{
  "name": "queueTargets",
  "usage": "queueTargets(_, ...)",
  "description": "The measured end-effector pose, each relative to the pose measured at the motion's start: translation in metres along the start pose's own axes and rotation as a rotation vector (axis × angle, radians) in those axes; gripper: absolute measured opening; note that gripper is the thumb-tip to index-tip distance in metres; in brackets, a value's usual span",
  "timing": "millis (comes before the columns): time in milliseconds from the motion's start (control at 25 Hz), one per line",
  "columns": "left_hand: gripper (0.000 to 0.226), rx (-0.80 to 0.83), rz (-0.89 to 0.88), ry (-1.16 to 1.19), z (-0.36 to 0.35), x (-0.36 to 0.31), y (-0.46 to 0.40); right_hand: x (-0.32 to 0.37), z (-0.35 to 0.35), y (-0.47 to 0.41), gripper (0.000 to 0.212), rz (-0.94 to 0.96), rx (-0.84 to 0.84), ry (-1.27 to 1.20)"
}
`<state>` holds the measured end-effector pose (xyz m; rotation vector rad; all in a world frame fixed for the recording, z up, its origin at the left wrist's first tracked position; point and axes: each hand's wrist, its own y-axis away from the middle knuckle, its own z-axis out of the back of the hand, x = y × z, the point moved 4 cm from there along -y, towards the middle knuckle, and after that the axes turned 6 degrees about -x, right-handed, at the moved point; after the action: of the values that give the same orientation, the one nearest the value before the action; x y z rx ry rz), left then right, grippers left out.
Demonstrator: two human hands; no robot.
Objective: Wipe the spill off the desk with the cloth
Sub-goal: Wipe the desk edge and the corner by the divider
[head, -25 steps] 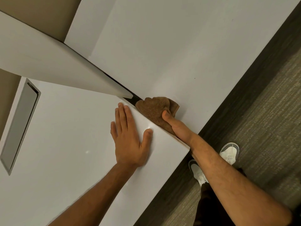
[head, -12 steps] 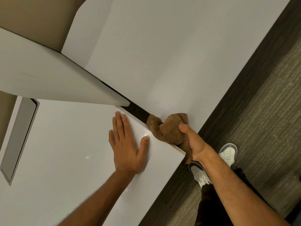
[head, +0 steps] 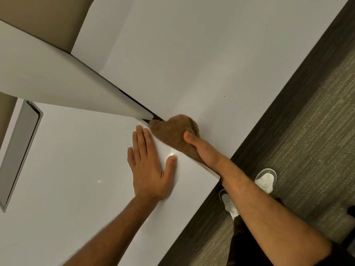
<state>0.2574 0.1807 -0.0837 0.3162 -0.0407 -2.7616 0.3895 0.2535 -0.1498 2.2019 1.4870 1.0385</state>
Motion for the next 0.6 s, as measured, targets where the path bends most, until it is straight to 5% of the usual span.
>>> queueTargets(200,0.09,-0.003,-0.003,-0.011,-0.001,0.001,-0.001,-0.026,0.012,0.004,0.079,-0.072,0.003,-0.181)
queueTargets(600,0.095,-0.003,-0.001,0.007,-0.002,0.004,0.0,-0.049,0.048,0.047,0.072,-0.053,-0.048,-0.418)
